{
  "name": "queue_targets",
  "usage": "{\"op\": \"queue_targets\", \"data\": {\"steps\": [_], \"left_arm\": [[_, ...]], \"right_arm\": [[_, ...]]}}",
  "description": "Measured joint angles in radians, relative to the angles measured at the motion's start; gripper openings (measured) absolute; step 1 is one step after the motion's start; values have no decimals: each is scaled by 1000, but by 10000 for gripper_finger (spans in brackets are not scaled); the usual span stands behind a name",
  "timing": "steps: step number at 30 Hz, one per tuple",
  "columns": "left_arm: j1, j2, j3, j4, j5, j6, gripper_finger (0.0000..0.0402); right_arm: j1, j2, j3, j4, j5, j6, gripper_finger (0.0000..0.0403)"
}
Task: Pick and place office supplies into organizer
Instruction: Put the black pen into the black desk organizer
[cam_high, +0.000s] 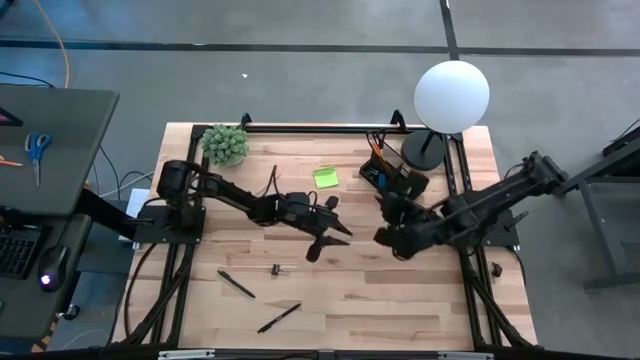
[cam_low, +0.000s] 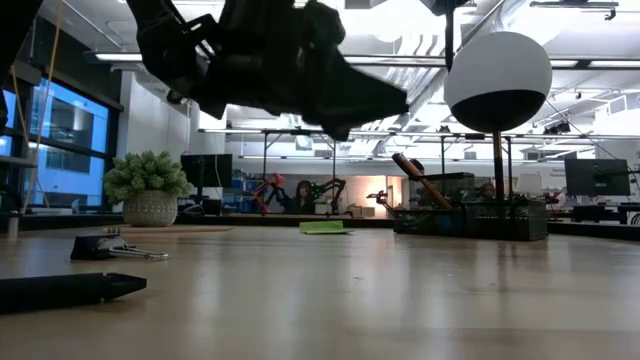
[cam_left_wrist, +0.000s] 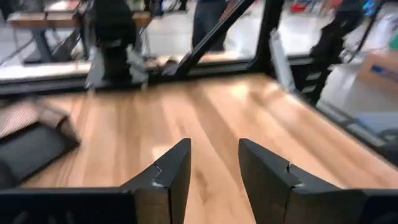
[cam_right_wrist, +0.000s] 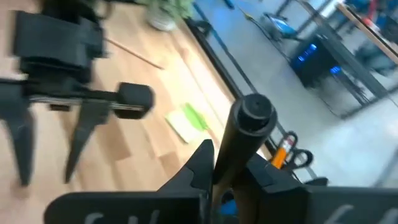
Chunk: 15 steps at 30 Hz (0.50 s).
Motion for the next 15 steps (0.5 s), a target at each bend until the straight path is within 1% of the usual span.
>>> {"op": "queue_targets", "data": {"steps": [3, 6, 9, 11, 15], "left_arm": [[0, -24, -4, -63, -64, 13, 109], [0, -71, -4, -177, -144, 39, 96], [0, -128, -4, -308, -219, 42, 83], [0, -169, -4, -381, -241, 49, 75], [0, -239, -4, -506, -278, 59, 59]], "right_arm": [[-72, -18, -1, -21, -23, -15, 22], [-165, -41, -1, -5, -73, -61, 20], [-252, -64, -1, 37, -81, -107, 23], [-313, -78, 0, 76, -104, -135, 25], [-437, -68, 0, 136, -208, -174, 23]]}}
